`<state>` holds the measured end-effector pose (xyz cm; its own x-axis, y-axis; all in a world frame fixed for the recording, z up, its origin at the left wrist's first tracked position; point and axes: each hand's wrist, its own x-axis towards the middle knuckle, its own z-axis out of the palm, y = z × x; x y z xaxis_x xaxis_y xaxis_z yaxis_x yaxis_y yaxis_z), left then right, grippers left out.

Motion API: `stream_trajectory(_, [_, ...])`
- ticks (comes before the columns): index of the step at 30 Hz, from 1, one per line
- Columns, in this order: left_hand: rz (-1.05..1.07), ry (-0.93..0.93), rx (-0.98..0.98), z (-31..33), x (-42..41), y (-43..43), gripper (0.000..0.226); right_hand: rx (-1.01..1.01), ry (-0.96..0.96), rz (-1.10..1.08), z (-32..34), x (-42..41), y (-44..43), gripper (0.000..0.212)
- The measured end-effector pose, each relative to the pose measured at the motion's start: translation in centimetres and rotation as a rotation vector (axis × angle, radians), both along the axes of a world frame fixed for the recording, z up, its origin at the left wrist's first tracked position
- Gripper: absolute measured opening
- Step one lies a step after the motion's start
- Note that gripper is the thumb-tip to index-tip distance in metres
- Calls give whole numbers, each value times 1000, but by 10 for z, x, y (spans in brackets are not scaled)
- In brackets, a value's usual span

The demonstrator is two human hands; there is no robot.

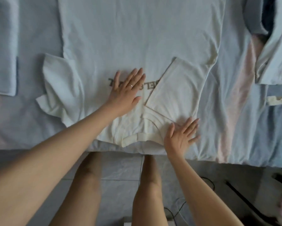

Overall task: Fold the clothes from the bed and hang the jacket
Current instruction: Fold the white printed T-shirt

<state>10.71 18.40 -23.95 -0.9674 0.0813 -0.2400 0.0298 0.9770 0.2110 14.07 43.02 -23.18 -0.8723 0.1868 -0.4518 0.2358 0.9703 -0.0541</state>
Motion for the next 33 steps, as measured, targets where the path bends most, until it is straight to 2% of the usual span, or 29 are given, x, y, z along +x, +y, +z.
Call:
stream_trajectory(3, [387, 59, 91, 19, 48, -74, 67, -189, 128, 193, 6, 16, -59, 65])
stream_trajectory(5, [672, 40, 156, 26, 81, -127, 66, -302, 191, 286, 4, 24, -110, 56])
stream_trajectory(7, [869, -20, 273, 25, 106, -167, 66, -370, 198, 341, 3, 32, -162, 53])
stream_trajectory(10, [995, -154, 459, 13, 121, -192, 82, -496, 225, 295, 4, 35, -221, 56])
stream_trajectory(13, [1170, -260, 795, 7, 127, -210, 88, -655, 140, 165, 11, 41, -269, 53])
stream_trajectory(14, [1178, -311, 841, 5, 126, -211, 82, -691, 97, 112, 14, 42, -278, 53])
stream_trajectory(16, [1096, -429, 847, 5, 131, -214, 57, -722, -23, 38, 17, 43, -293, 54])
stream_trajectory(18, [1107, -421, 929, 14, 138, -212, 35, -753, -165, 47, 17, 42, -299, 55])
stream_trajectory(20, [1243, -319, 1120, 31, 149, -216, 23, -827, -317, 22, 18, 39, -304, 55])
stream_trajectory(22, [1323, -213, 1233, 46, 160, -212, 29, -882, -416, -19, 14, 32, -304, 53])
stream_trajectory(24, [1397, -186, 1299, 54, 169, -203, 41, -921, -485, -53, 8, 24, -304, 53])
stream_trajectory(27, [1511, -92, 1440, 63, 172, -182, 28, -972, -591, -59, 7, 17, -303, 55])
stream_trajectory(29, [1507, 4, 1379, 70, 165, -172, 26, -1029, -643, -82, 11, 15, -302, 49])
stream_trajectory(31, [1396, 58, 1327, 82, 148, -157, 29, -1201, -714, -286, 13, 7, -289, 45])
stream_trajectory(33, [1101, 30, 1363, 94, 125, -140, 28, -1421, -753, -618, 16, -1, -268, 52])
